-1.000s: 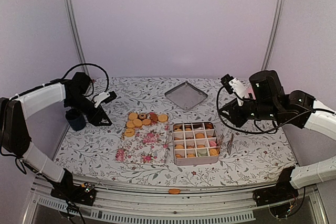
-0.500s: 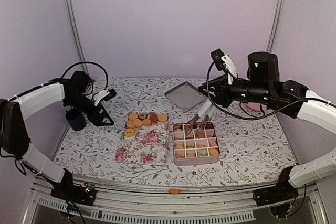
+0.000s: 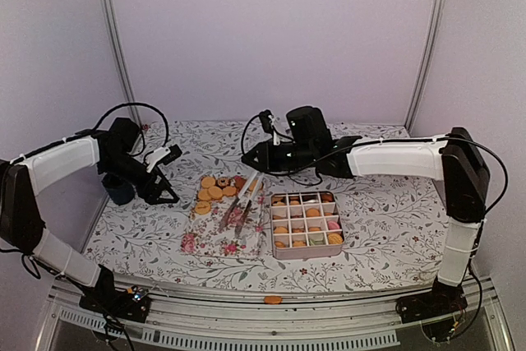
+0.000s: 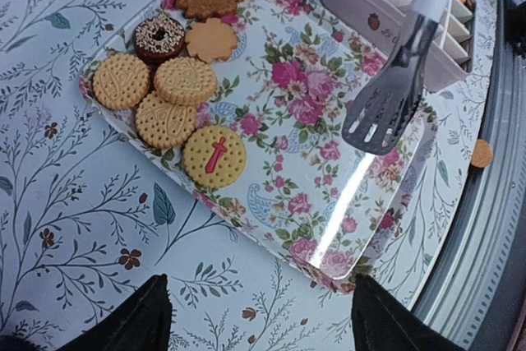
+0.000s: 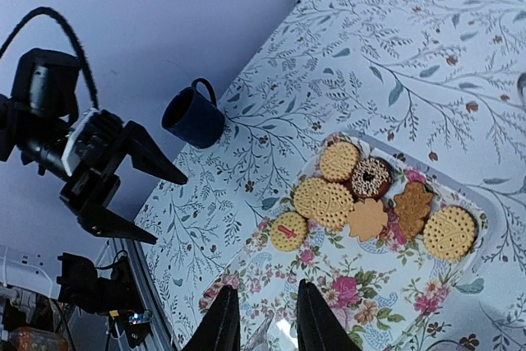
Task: Pack the cookies
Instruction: Place the clamp on the plate.
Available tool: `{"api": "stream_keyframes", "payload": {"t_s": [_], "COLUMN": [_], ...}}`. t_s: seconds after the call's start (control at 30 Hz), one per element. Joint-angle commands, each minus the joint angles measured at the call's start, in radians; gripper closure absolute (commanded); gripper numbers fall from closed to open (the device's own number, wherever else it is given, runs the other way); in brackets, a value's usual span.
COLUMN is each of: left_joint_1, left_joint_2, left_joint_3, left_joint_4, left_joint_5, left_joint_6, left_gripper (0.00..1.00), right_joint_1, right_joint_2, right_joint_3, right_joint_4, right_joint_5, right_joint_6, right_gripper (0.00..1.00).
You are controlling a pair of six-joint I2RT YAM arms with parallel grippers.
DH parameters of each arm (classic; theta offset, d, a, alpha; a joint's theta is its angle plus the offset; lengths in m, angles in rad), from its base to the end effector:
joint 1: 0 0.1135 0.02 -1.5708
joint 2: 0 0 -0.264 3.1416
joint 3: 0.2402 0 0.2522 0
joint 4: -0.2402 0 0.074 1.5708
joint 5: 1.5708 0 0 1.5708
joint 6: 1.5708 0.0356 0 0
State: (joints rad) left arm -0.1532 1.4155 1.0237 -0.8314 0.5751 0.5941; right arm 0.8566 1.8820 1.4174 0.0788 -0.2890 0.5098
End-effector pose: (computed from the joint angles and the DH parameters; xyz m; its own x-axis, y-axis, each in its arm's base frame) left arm 0.2578 -0.0594 0.2386 -0.5958 0.5673 -0.5685 0.7780 0.5835 -0.2331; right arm 0.2851 0.3443 0.2680 -0.6530 -0.0391 -0.7564 -0.6629 0.5126 0.5457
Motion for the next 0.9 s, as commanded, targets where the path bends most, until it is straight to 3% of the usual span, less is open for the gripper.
{"api": "stream_keyframes", "payload": {"t_s": [0.0,0.27,0.47,0.63,0.7,0.87], "left_joint_1": [0.008,0.006,0.006,0.007,0.007,0.006], "left_joint_2": [-0.012,0.009,-0.010,-0.021,-0.026,-0.030], "left_joint_3": [-0.030,-0.044,-0.056,-0.048,-0.048,-0.044], "left_joint_4": [0.036,0.064,0.075,0.069,0.069,0.071], "left_joint_5": [0.007,-0.005,-0.033,-0.057,-0.067,-0.075], "left_joint_6": [0.015,0.001,-0.005,-0.013,-0.013,-0.018], "left_gripper": [0.24,0.25,0.25,0.23,0.22,0.22], "right_joint_1": [0.001,-0.002,-0.003,-0.021,-0.040,-0.090], "right_joint_2": [0.098,0.183,0.158,0.129,0.102,0.069], "right_joint_3": [0.062,0.102,0.109,0.151,0.126,0.140], "right_joint_4": [0.072,0.016,-0.016,-0.121,-0.133,-0.273], "right_joint_5": [0.037,0.097,0.172,0.227,0.246,0.418], "right_joint_6": [0.223,0.332,0.289,0.204,0.172,0.104], "right_gripper": [0.90,0.66,0.44,0.18,0.00,0.01]}}
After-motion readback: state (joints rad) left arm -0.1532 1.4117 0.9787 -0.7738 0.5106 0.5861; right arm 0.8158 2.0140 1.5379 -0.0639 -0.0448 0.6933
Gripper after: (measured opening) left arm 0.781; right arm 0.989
